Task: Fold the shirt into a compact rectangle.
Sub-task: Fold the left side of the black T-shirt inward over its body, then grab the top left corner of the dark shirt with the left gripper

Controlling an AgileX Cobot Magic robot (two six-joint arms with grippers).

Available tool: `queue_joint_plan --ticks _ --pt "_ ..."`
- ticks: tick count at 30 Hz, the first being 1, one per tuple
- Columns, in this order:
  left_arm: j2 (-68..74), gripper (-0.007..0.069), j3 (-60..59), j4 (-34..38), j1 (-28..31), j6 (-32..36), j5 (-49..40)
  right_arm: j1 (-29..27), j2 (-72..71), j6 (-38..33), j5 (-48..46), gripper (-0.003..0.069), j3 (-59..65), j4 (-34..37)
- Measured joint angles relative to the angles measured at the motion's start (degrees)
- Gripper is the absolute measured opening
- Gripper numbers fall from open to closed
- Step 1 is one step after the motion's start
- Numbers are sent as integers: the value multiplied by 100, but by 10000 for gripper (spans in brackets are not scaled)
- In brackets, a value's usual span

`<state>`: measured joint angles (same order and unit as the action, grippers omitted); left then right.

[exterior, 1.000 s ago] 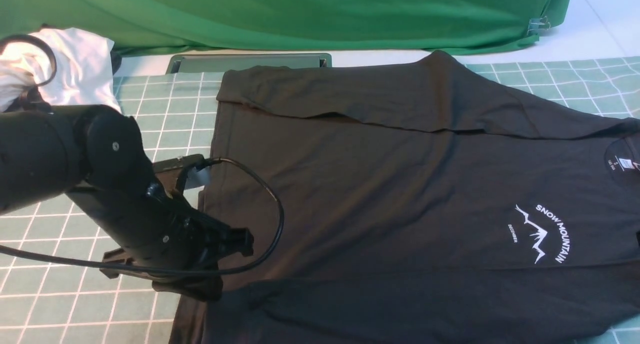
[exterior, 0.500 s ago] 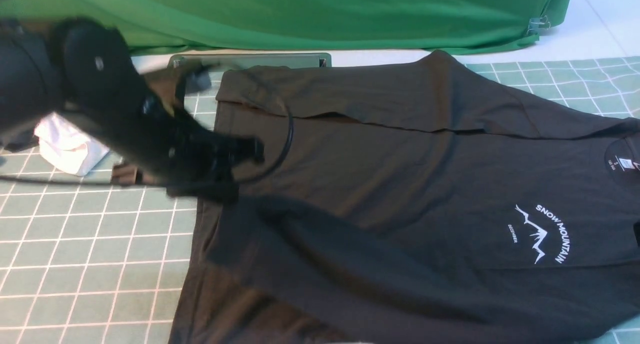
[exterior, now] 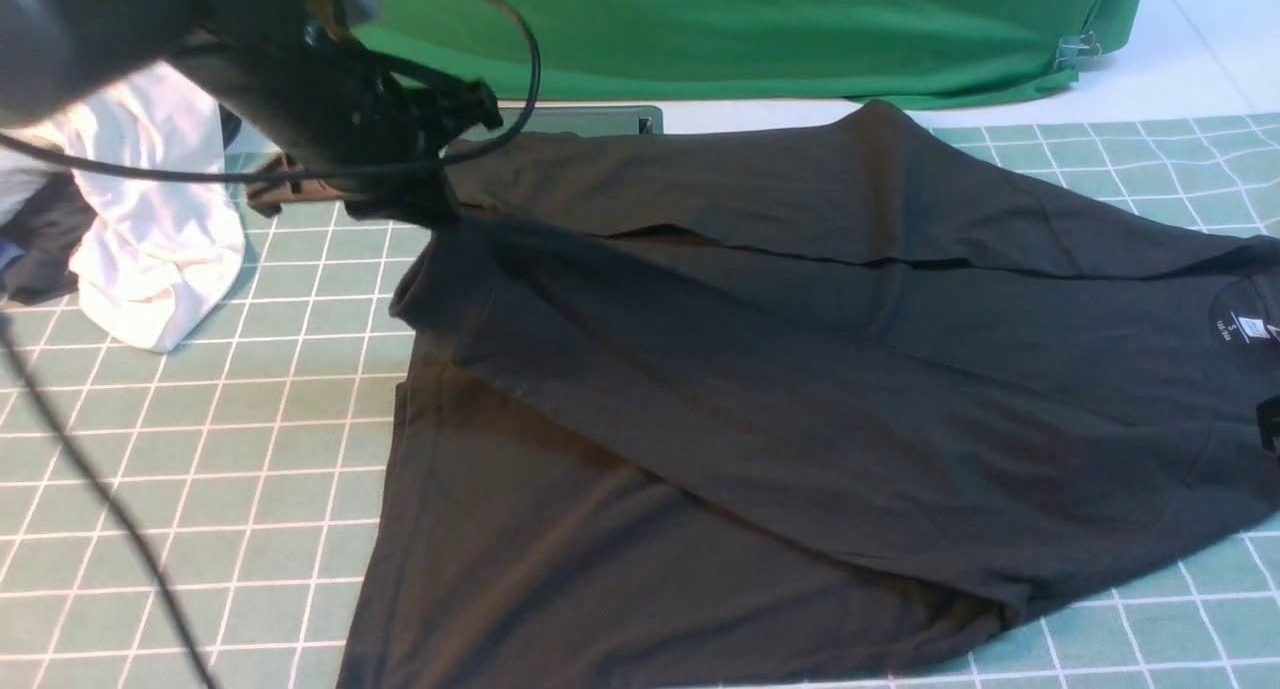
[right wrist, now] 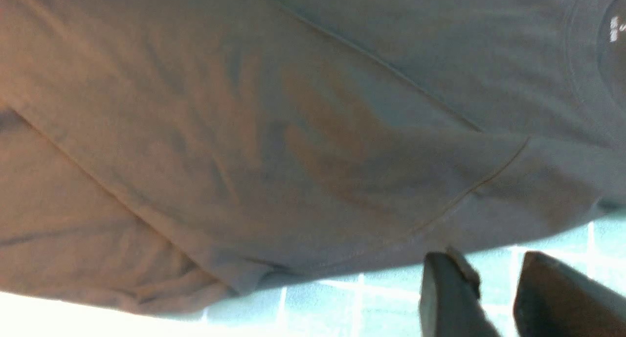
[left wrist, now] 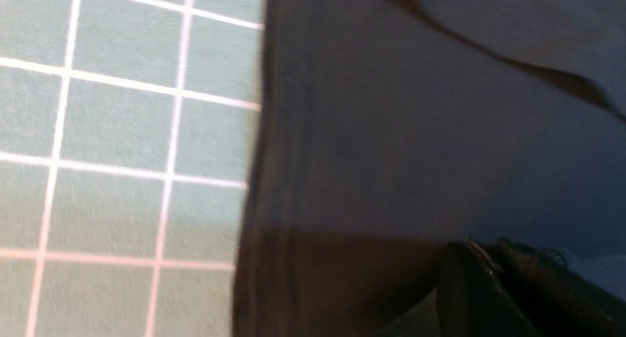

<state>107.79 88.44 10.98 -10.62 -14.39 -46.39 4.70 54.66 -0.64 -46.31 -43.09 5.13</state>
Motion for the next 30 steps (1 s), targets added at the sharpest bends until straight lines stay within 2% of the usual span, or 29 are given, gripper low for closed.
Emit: queue_joint_plan --ticks 6,10,13,18,19,22,30 --pt "714 23 263 -5 55 33 238 0 0 0 25 235 0 0" --pt "853 66 403 -29 55 45 360 0 0 0 25 236 0 0" --pt "853 126 571 -49 90 47 439 0 0 0 25 236 0 0" --pt "853 281 914 47 270 52 593 0 0 10 25 237 0 0" --pt "853 287 922 60 277 52 607 0 0 10 25 237 0 0" --pt "1036 349 1096 488 431 52 707 0 0 29 25 237 0 2" --pt "2072 365 1774 1026 518 72 743 0 0 111 25 238 0 2"
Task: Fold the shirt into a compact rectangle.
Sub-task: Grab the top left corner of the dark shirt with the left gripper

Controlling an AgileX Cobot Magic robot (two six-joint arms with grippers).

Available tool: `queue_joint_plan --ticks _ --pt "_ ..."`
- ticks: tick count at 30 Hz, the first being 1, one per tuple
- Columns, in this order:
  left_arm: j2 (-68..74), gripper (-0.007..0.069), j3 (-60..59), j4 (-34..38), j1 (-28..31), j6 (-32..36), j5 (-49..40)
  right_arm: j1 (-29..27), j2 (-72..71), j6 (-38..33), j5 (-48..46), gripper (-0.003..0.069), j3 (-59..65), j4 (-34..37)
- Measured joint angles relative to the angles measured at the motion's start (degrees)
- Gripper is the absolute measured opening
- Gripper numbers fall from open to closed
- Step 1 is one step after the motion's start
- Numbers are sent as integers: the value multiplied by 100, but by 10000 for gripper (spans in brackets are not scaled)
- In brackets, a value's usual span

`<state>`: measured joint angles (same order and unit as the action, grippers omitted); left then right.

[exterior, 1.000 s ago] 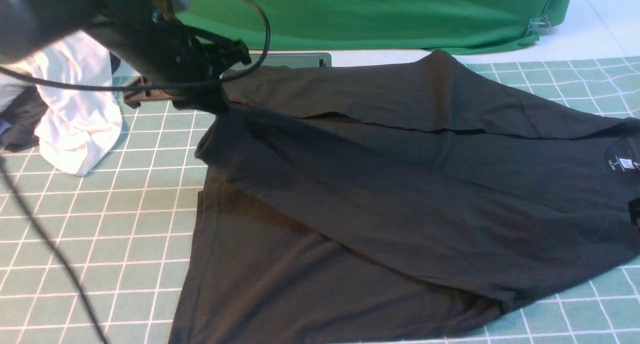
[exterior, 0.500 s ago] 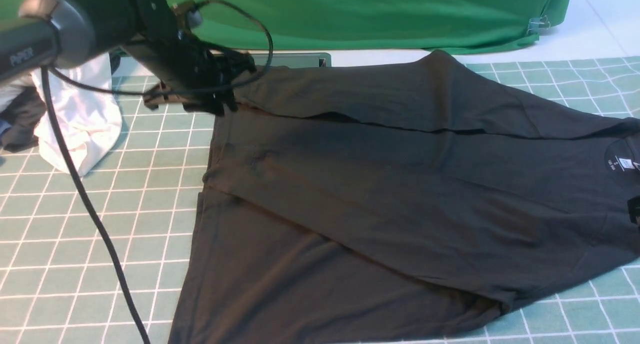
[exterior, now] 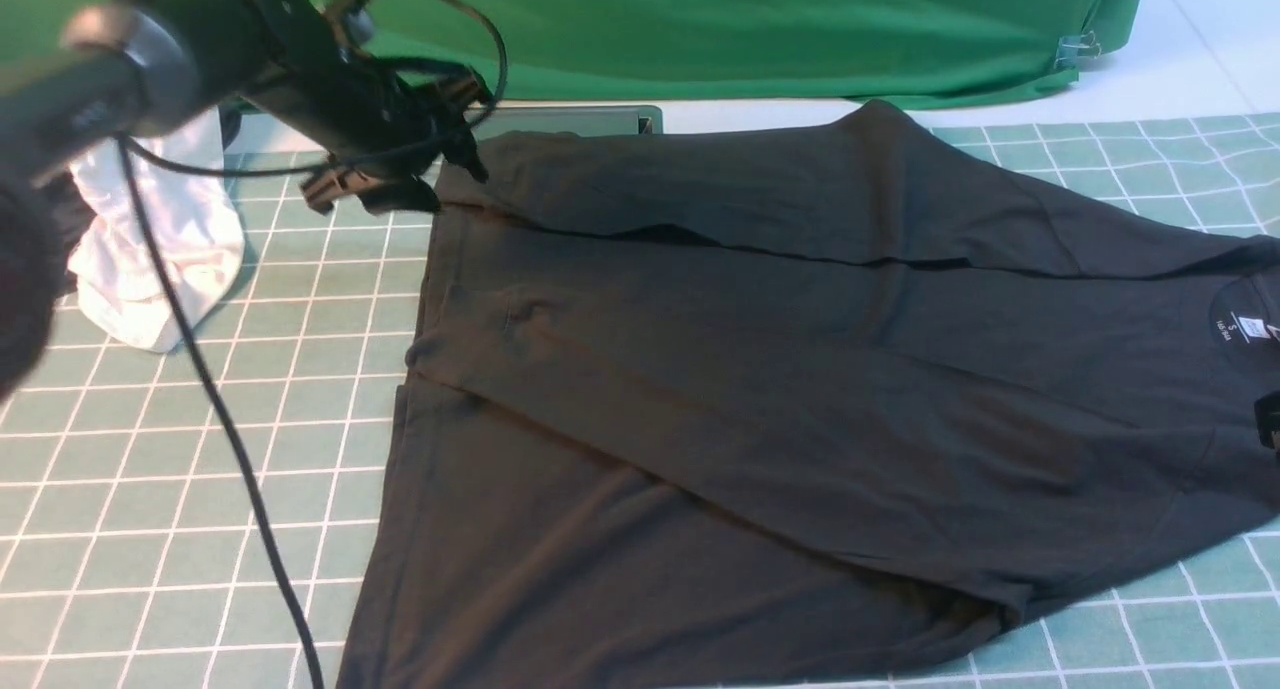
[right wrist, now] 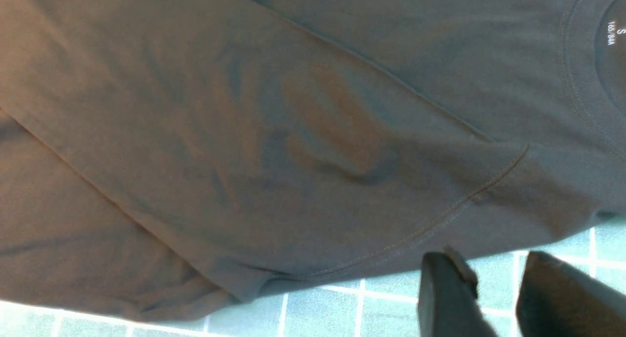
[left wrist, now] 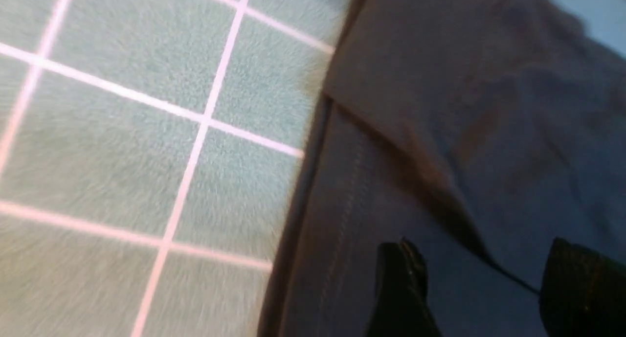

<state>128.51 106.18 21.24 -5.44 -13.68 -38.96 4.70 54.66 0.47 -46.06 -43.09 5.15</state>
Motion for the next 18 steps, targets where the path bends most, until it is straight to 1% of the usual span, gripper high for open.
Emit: queue_joint_plan --ticks 7,12,18 --pt "652 366 405 576 0 2 138 0 0 50 0 239 0 5" --pt "776 366 451 959 0 2 491 0 0 59 0 239 0 5" --pt "815 362 451 1052 0 2 754 0 0 59 0 239 0 5"
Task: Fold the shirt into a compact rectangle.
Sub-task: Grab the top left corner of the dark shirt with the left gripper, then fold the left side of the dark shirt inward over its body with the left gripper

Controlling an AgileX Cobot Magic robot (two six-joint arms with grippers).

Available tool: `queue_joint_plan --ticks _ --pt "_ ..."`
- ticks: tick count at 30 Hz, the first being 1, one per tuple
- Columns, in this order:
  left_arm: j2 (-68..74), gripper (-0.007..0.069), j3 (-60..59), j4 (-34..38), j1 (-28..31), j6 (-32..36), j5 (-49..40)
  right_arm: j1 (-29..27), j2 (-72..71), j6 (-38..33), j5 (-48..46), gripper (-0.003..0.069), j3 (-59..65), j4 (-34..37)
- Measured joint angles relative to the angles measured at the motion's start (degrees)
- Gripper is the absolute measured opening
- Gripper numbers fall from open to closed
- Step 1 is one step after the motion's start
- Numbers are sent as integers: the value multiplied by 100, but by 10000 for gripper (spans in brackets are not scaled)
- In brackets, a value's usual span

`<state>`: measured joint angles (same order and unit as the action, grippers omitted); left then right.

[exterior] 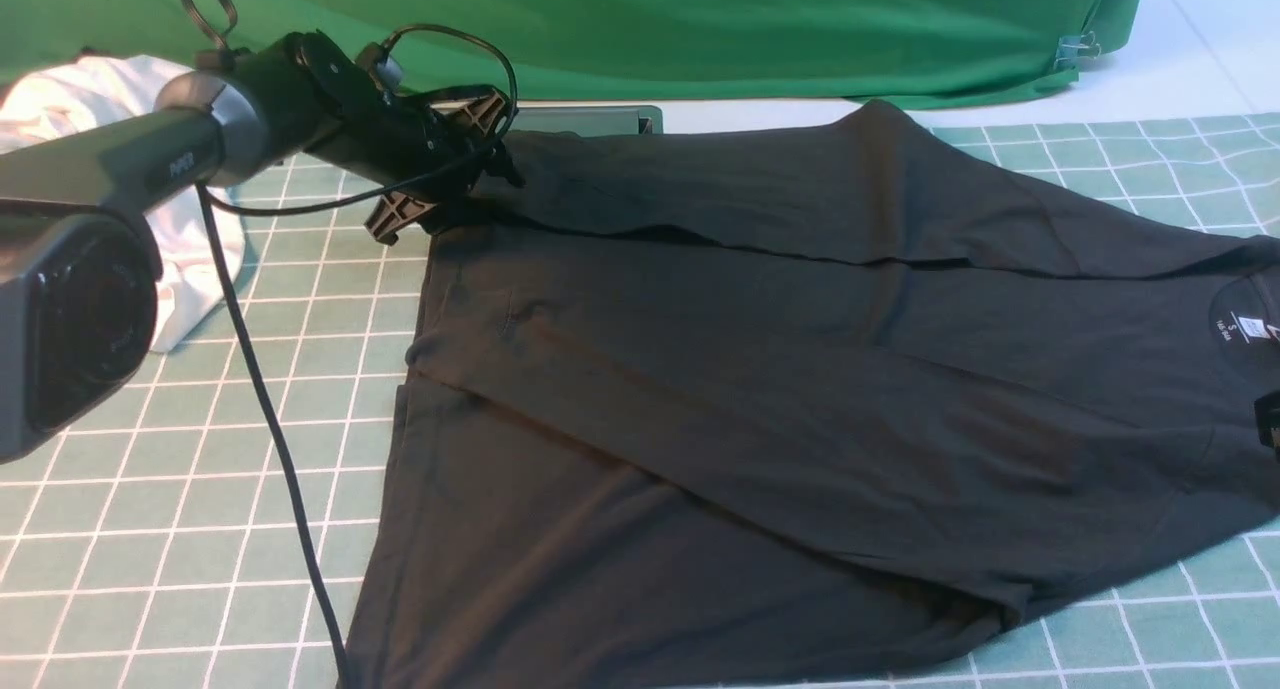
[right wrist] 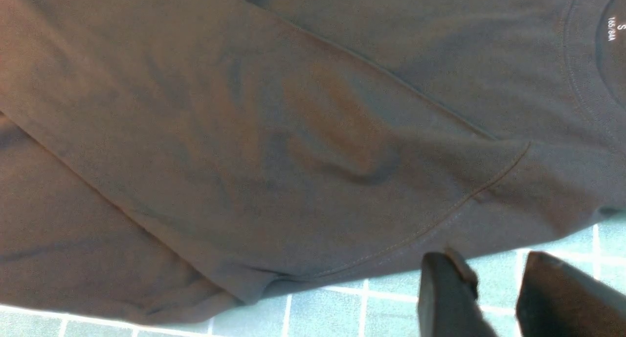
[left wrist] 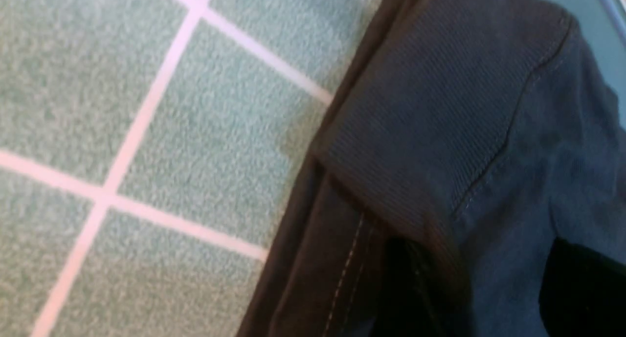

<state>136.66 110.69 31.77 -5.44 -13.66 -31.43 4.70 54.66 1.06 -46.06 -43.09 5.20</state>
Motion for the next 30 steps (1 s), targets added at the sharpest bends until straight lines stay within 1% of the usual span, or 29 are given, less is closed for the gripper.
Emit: queue_joint_plan --ticks 2,5,6,7,8,9,10,11,17,20,24,30 --pt "6 349 0 0 0 0 29 0 0 0 14 239 0 0" --pt "17 288 0 -20 0 0 59 0 0 0 37 239 0 0" --pt "25 225 0 -39 0 0 71 0 0 0 46 239 0 0" --pt "25 216 0 -39 0 0 79 0 0 0 46 239 0 0" --pt "50 127 0 -46 0 0 78 0 0 0 46 239 0 0" --pt "49 117 0 -46 0 0 78 0 0 0 46 239 0 0" --pt "64 55 0 -65 0 44 78 5 0 0 58 239 0 0" --pt "64 36 0 -77 0 80 47 5 0 0 63 239 0 0" --pt "-399 22 0 -109 4 238 -266 5 0 0 63 239 0 0" --pt "-864 22 0 -109 4 258 -420 5 0 0 63 239 0 0" --pt "-1531 22 0 -242 4 183 -878 5 0 0 63 239 0 0" --pt "-2114 22 0 -319 4 128 -1957 5 0 5 63 239 0 2"
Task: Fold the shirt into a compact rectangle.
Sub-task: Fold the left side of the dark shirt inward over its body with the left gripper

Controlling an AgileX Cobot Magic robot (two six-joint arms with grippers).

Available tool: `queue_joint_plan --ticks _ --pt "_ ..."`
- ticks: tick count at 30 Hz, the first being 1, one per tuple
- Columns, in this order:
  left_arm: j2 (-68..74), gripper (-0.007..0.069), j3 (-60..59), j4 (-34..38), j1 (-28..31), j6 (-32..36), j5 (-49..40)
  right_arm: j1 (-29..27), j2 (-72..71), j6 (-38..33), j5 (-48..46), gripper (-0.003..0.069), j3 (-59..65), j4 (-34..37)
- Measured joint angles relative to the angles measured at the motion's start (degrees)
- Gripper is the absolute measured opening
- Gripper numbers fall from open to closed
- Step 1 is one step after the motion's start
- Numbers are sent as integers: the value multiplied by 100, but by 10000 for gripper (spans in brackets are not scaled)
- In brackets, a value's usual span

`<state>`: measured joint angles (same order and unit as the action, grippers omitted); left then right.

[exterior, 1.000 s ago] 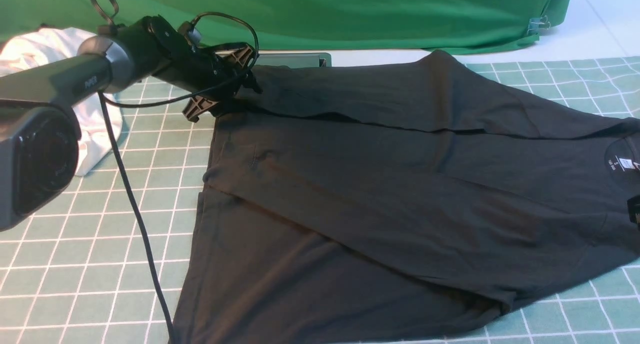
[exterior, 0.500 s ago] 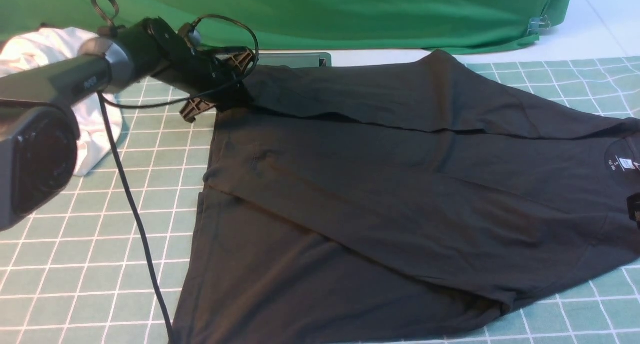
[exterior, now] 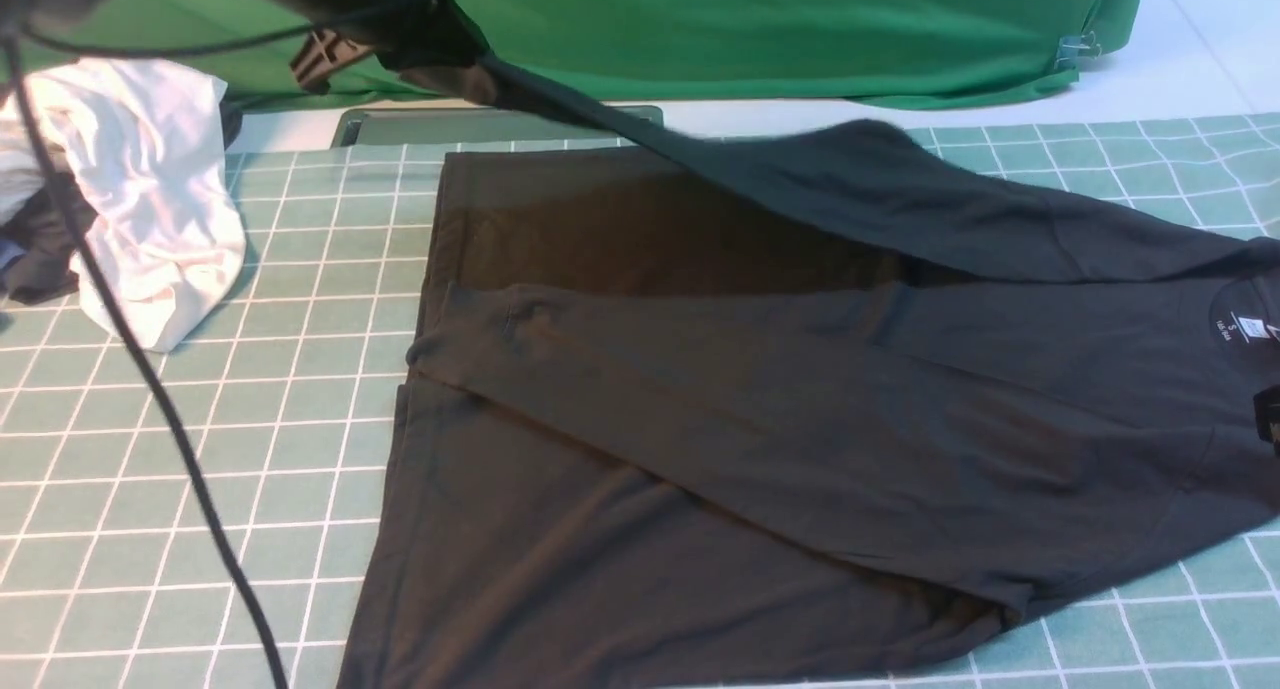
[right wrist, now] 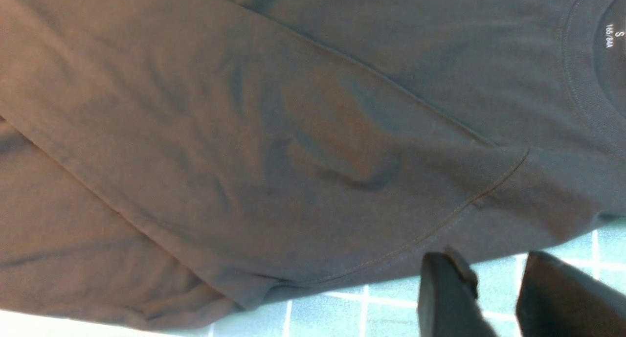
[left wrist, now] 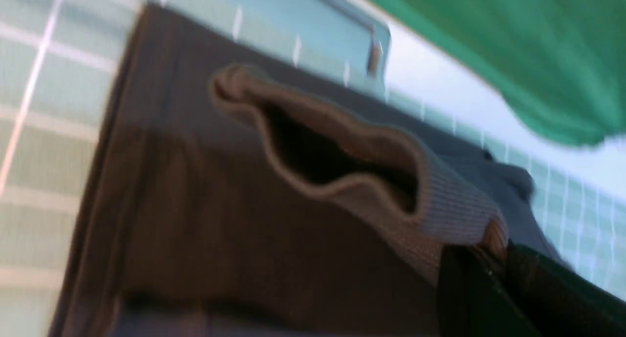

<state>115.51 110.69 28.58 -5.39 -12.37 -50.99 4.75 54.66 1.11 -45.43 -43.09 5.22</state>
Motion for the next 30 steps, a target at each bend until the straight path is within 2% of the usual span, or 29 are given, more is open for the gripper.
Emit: queue_joint_plan --ticks 6,9,12,16,23,30 --pt "-314 22 0 -235 -5 -67 -1012 0 0 0 0 239 0 0" --pt "-481 22 -97 -627 -5 -67 -1675 0 0 0 0 239 0 0" --pt "-771 22 -584 -731 -24 -92 -1807 0 0 0 7 239 0 0" --pt "-1167 22 -1560 -737 -186 -107 -1738 0 0 0 19 239 0 0" --pt "-1412 22 -3187 -731 -653 -233 -926 0 0 0 24 239 0 -5" --pt "-1417 22 -3743 -1022 -717 -461 -570 0 0 0 37 239 0 -5"
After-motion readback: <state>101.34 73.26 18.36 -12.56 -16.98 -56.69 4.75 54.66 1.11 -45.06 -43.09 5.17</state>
